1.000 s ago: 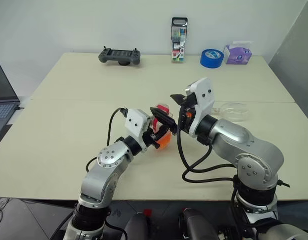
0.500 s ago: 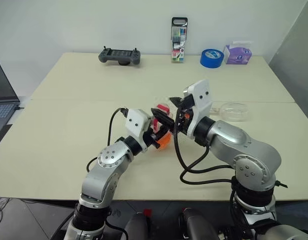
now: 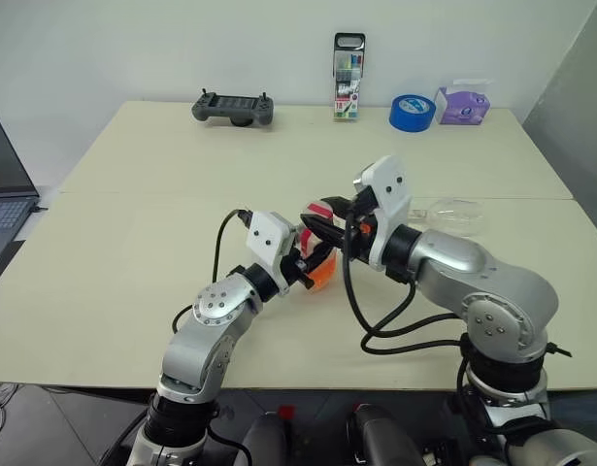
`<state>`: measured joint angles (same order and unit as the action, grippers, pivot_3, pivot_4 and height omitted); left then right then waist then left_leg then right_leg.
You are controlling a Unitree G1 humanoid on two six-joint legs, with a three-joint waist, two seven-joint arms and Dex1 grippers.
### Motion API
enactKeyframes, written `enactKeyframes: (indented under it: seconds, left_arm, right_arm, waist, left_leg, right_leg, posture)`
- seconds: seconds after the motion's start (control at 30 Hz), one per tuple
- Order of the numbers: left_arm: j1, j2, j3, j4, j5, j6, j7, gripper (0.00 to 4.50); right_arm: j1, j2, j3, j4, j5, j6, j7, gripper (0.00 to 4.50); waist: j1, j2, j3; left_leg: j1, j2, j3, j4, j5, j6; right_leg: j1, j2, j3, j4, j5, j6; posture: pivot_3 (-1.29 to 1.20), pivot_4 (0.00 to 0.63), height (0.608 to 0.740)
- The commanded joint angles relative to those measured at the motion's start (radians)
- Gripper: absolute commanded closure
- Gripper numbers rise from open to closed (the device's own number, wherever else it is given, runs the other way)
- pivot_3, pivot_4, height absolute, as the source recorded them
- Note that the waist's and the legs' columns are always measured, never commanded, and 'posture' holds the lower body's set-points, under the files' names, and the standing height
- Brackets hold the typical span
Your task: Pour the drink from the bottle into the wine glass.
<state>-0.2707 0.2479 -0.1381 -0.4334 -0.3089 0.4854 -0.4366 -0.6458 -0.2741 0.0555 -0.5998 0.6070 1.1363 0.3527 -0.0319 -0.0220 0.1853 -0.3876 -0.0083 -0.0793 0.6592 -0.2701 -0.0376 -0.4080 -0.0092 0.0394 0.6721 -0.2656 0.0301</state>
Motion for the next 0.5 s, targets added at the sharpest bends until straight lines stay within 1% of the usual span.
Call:
enactKeyframes:
  seconds: [0.03,0.07,0.1,0.17,0.27,0.3,0.4,0.47,0.5]
  left_arm:
    - [-0.028,-0.01,0.002,-0.014,-0.002,-0.028,-0.002,2.69]
    - [-0.032,-0.011,0.0,-0.011,-0.001,-0.029,-0.004,2.69]
    - [-0.036,-0.011,0.001,-0.008,0.0,-0.03,-0.007,2.69]
    - [-0.043,-0.008,0.003,0.0,0.0,-0.036,-0.01,2.69]
    - [-0.049,-0.007,0.01,0.006,0.005,-0.044,-0.007,2.7]
    - [-0.049,-0.009,0.012,0.008,0.006,-0.046,-0.006,2.7]
    - [-0.044,-0.014,0.01,0.003,0.01,-0.046,-0.005,2.7]
    - [-0.041,-0.015,0.008,0.001,0.011,-0.046,-0.004,2.7]
    - [-0.041,-0.016,0.008,0.001,0.011,-0.046,-0.004,2.7]
  right_arm:
    - [-0.025,-0.178,0.032,-0.07,0.314,0.033,0.472,2.65]
    - [-0.045,-0.204,0.055,-0.047,0.303,0.002,0.522,2.65]
    - [-0.071,-0.211,0.08,-0.002,0.254,-0.05,0.538,2.65]
    - [-0.105,-0.218,0.116,0.069,0.167,-0.141,0.558,2.65]
    - [-0.138,-0.201,0.136,0.175,0.042,-0.26,0.526,2.65]
    - [-0.143,-0.192,0.132,0.197,0.024,-0.284,0.518,2.65]
    - [-0.148,-0.171,0.104,0.218,0.034,-0.292,0.513,2.65]
    - [-0.15,-0.154,0.077,0.219,0.039,-0.275,0.473,1.93]
    - [-0.15,-0.149,0.069,0.215,0.038,-0.271,0.46,1.68]
  waist:
    - [0.004,0.003,0.003]
    - [0.004,0.004,0.003]
    - [0.003,0.004,0.003]
    - [-0.008,0.004,0.003]
    - [-0.009,0.004,0.003]
    - [-0.008,0.004,0.003]
    - [0.001,0.004,0.004]
    - [0.003,0.004,0.004]
    - [0.004,0.004,0.004]
  left_leg:
    - [-0.001,-0.001,0.0,0.0,0.0,0.0]
    - [-0.003,-0.002,0.0,0.001,0.0,0.0]
    - [-0.004,-0.001,-0.001,0.001,0.0,0.001]
    - [-0.004,0.001,0.001,0.001,-0.001,0.002]
    - [-0.003,0.002,0.002,0.0,-0.001,0.002]
    - [-0.003,0.003,0.002,0.0,-0.001,0.002]
    - [-0.006,0.004,-0.001,0.0,-0.001,0.002]
    - [-0.008,0.003,-0.002,0.0,-0.001,0.002]
    - [-0.009,0.002,-0.002,0.001,-0.001,0.002]
  right_leg:
    - [0.0,0.0,0.0,-0.001,0.0,-0.001]
    - [0.0,0.0,-0.001,-0.003,0.001,-0.001]
    - [0.0,0.0,-0.001,-0.007,0.003,0.0]
    - [0.0,0.001,0.0,-0.009,0.005,-0.002]
    - [0.0,0.001,0.0,-0.008,0.005,-0.003]
    - [0.0,0.003,0.0,-0.008,0.005,-0.003]
    - [-0.001,0.003,-0.001,-0.008,0.006,-0.003]
    - [-0.002,0.003,-0.001,-0.008,0.006,-0.004]
    - [-0.003,0.001,-0.001,-0.008,0.006,-0.004]
  posture:
    - [0.0,0.15,0.74]
    - [0.0,0.15,0.74]
    - [0.0,0.15,0.74]
    - [0.0,0.15,0.74]
    - [0.0,0.15,0.74]
    - [0.0,0.15,0.74]
    - [0.0,0.15,0.74]
    - [0.0,0.15,0.74]
    - [0.0,0.15,0.74]
